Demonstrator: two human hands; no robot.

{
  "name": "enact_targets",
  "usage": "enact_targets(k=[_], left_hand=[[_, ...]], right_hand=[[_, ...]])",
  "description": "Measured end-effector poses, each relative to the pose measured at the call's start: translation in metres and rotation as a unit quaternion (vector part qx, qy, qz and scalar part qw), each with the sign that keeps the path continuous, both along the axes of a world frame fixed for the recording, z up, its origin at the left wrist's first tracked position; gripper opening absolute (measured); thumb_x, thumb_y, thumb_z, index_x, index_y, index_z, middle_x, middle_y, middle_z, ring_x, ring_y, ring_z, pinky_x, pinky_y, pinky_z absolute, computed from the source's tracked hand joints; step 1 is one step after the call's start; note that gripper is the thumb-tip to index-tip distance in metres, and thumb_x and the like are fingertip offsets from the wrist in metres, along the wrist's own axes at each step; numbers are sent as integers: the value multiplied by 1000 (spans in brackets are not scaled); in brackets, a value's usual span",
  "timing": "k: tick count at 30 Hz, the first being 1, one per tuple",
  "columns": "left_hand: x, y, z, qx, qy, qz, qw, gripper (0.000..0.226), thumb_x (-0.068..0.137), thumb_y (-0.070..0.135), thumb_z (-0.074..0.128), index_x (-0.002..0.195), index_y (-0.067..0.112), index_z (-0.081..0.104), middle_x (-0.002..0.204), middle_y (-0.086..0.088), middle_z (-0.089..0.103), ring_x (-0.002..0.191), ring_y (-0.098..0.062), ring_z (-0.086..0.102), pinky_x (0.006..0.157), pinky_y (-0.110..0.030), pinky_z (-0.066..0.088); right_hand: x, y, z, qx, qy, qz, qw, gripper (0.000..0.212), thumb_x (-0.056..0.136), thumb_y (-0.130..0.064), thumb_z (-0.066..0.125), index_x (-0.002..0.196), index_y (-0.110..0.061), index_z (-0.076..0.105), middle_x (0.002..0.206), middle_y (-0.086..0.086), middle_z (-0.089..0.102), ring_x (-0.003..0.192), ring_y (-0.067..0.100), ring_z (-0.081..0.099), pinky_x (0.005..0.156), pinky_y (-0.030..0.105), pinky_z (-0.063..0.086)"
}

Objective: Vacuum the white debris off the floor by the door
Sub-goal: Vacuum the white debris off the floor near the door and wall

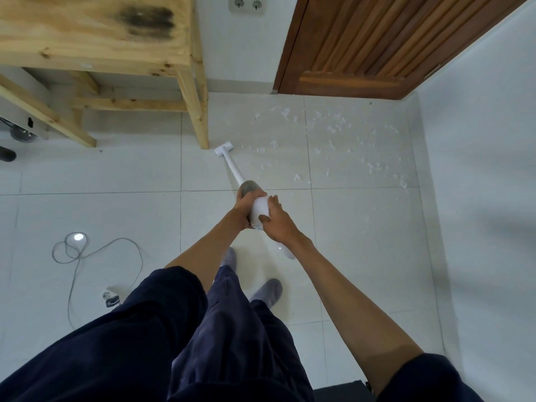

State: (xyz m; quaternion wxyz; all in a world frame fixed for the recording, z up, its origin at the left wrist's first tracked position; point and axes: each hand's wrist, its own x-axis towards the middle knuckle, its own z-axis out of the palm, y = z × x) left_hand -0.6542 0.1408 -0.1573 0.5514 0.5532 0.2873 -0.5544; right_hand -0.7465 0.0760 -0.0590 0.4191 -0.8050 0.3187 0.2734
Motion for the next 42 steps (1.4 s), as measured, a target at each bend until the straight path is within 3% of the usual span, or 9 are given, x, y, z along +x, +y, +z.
enact_targets(k=[3,6,9,14,18,22,26,34,42], left_hand=[[1,1,-1,-6,-2,15,1000,82,64,29,84,131,48,43,119,-13,69,101,-38,72,83,-60,57],[2,4,3,-4,-8,-9,1000,84,59,38,83,130,50,41,119,-11,69,105,-37,70,84,-62,55],[1,6,6,-3,-12,-19,1000,89,54,45,81,132,49,39,119,-11,68,106,-36,69,84,-62,55],[3,7,2,-11,-22,-22,999,87,59,40,81,136,46,39,119,-13,68,103,-38,70,83,-61,56],[9,4,9,-8,-37,-58,998,71,75,37,79,132,43,37,115,-12,66,95,-35,70,69,-47,60],[15,-6,8,1,-81,-120,989,80,66,49,80,133,36,39,124,-11,62,105,-32,67,78,-43,60],[22,-17,8,16,-184,-157,970,55,76,50,74,120,24,52,124,-12,61,109,-29,64,93,-41,56],[36,-28,12,28,-276,-241,930,41,78,53,67,93,16,60,94,-1,62,91,-20,62,69,-26,45],[59,-25,20,30,-339,-302,891,47,92,49,63,125,17,61,110,0,61,101,-20,58,84,-27,41]], right_hand=[[-14,1,5,-22,-7,30,999,92,93,-34,60,155,-17,-6,162,8,10,141,30,33,105,47,43],[-26,0,4,-48,14,124,991,108,84,-14,68,154,-13,-14,163,10,-11,140,36,33,93,35,46],[-30,4,2,-77,11,150,986,105,82,1,63,154,-8,-13,162,13,-13,130,42,42,81,31,44],[-27,7,3,-82,14,131,988,103,83,1,61,155,-11,-11,163,11,-11,110,44,56,82,39,52],[-26,5,7,-60,17,100,993,99,86,-1,59,154,-11,-12,163,11,-4,115,42,54,86,36,50],[-21,-5,12,-30,34,35,998,94,90,-6,57,154,-12,-11,159,15,17,123,38,49,84,31,40],[-12,-13,19,-4,60,-10,998,94,91,-10,56,155,-15,-12,159,12,19,131,34,43,92,33,39],[4,-14,20,-5,65,-69,996,91,88,-7,56,156,-18,-4,159,8,23,131,31,44,91,32,39],[30,-13,24,12,57,-96,994,90,86,-12,56,156,-21,-1,158,6,25,133,30,42,101,38,42]])
